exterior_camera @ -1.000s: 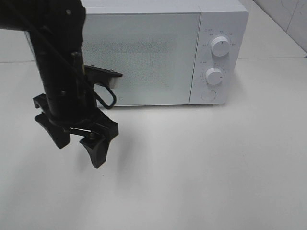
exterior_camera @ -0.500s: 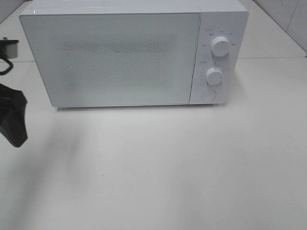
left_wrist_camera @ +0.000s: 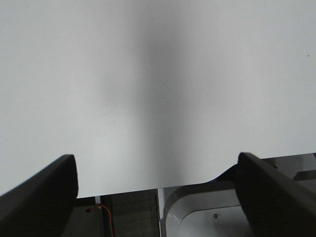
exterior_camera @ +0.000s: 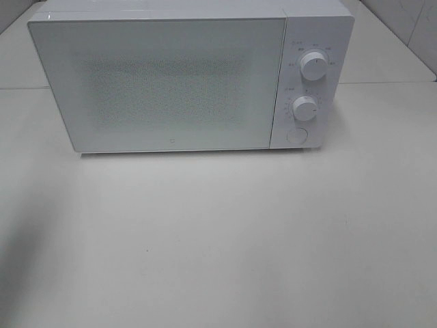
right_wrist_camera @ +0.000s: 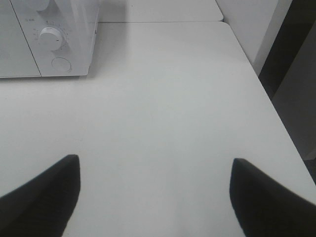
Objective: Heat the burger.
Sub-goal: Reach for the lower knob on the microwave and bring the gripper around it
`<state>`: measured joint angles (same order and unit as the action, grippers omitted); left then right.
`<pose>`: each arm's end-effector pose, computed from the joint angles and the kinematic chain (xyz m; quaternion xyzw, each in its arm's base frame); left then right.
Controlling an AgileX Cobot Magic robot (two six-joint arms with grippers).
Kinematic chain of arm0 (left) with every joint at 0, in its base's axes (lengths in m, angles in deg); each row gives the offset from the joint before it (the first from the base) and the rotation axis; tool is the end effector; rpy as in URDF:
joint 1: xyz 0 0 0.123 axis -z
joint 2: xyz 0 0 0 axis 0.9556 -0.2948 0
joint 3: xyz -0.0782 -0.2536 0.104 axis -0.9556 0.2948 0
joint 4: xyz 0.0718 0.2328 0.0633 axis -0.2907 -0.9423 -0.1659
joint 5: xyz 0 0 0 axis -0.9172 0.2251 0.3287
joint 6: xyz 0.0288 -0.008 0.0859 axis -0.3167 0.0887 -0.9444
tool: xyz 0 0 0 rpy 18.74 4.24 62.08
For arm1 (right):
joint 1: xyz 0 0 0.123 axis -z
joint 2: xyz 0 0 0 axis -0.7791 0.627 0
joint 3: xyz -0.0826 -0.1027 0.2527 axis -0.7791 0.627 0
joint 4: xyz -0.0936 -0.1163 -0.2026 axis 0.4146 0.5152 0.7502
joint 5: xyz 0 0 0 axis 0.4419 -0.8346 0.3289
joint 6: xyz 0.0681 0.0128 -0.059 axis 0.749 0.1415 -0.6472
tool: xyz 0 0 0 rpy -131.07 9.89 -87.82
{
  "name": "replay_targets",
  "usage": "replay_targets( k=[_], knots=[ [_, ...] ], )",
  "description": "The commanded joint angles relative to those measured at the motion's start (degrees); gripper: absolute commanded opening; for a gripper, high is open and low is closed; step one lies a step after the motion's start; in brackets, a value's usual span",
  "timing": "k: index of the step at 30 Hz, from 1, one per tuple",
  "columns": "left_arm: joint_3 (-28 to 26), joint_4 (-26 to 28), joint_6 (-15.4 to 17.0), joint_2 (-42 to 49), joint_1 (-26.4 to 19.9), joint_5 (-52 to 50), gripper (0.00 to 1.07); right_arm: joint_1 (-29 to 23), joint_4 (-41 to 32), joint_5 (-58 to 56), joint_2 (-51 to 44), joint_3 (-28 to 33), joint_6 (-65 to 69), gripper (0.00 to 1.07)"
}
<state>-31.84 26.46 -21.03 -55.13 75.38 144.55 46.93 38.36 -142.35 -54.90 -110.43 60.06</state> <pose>0.2011 -0.0188 0.2737 0.0557 0.9911 -0.0538 0.1079 -0.0035 -0.0118 0.2818 0.0336 0.8370 -0.0132 0.5460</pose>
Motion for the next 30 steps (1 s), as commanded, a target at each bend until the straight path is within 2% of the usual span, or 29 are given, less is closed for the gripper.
replay_targets(
  k=[1,4,10,13,15,16,18,24,30],
  knots=[
    [3.2,-1.3,-0.2,6.5,-0.2,-1.4,0.8,0.2,0.1,0.8,-1.7,0.1,-0.3,0.76],
    [3.7,-1.5,-0.2,8.1,-0.2,-1.5,0.8,0.2,0.1,0.8,-1.7,0.1,-0.3,0.76],
    [11.1,-3.8,-0.2,21.4,-0.2,-5.3,0.8,0.2,0.1,0.8,-1.7,0.1,-0.3,0.76],
    [12.3,-3.8,-0.2,23.2,-0.2,-6.0,0.8,0.2,0.1,0.8,-1.7,0.1,-0.3,0.76],
    [16.7,-3.8,-0.2,29.9,-0.2,-8.4,0.8,0.2,0.1,0.8,-1.7,0.1,-0.3,0.76],
    [16.7,-3.8,-0.2,29.9,-0.2,-8.4,0.8,0.2,0.1,0.8,-1.7,0.1,-0.3,0.76],
    [20.2,-4.0,-0.1,35.0,-0.2,-10.8,0.8,0.2,0.1,0.8,-1.7,0.1,-0.3,0.76],
    [22.2,-4.4,-0.1,41.3,-0.2,-17.8,0.8,0.2,0.1,0.8,-1.7,0.1,-0.3,0.76],
    [23.0,-4.5,-0.5,44.2,-0.2,-19.5,0.8,0.2,0.1,0.8,-1.7,0.1,-0.3,0.76]
  ],
)
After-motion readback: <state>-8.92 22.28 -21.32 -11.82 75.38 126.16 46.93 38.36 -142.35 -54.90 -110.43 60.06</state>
